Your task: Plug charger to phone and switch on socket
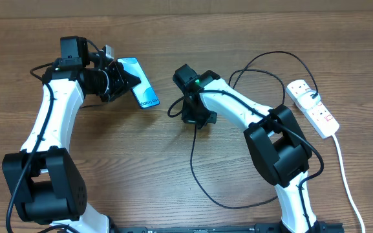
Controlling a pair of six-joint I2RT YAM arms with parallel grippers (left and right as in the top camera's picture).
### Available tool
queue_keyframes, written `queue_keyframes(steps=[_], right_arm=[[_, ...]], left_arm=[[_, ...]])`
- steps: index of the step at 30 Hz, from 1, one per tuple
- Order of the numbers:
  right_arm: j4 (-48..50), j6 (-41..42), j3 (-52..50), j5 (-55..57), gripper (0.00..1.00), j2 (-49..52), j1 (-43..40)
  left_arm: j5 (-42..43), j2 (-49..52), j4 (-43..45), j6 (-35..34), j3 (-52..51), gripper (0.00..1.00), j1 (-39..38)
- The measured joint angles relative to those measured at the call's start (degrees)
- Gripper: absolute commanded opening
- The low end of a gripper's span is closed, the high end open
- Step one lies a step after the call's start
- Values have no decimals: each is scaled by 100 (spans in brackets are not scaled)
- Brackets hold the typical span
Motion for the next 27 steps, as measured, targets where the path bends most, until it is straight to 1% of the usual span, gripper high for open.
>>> queue_keyframes(steps=[10, 12, 15, 17, 19, 22, 27], right_arm=[[39, -243, -11, -17, 4, -13, 0], [76, -363, -37, -129, 4, -33, -4], [118, -535, -74, -382, 4, -72, -74], [105, -649, -74, -592, 4, -116, -103], [92, -841, -76, -796, 4, -262, -107], [7, -1150, -76, -1025, 4, -732, -107], [-195, -1582, -74, -1200, 4, -2048, -83]], left_arm=[[92, 0, 92, 55, 0, 4, 0], [476, 0, 400, 273, 0, 4, 0], [1364, 0, 1091, 573, 0, 4, 0], [1873, 0, 1580, 619, -2, 4, 0], [2249, 0, 2098, 507, -2, 4, -4], [2605, 0, 2717, 142, -2, 4, -4], [3134, 0, 3563, -348, -2, 4, -4]])
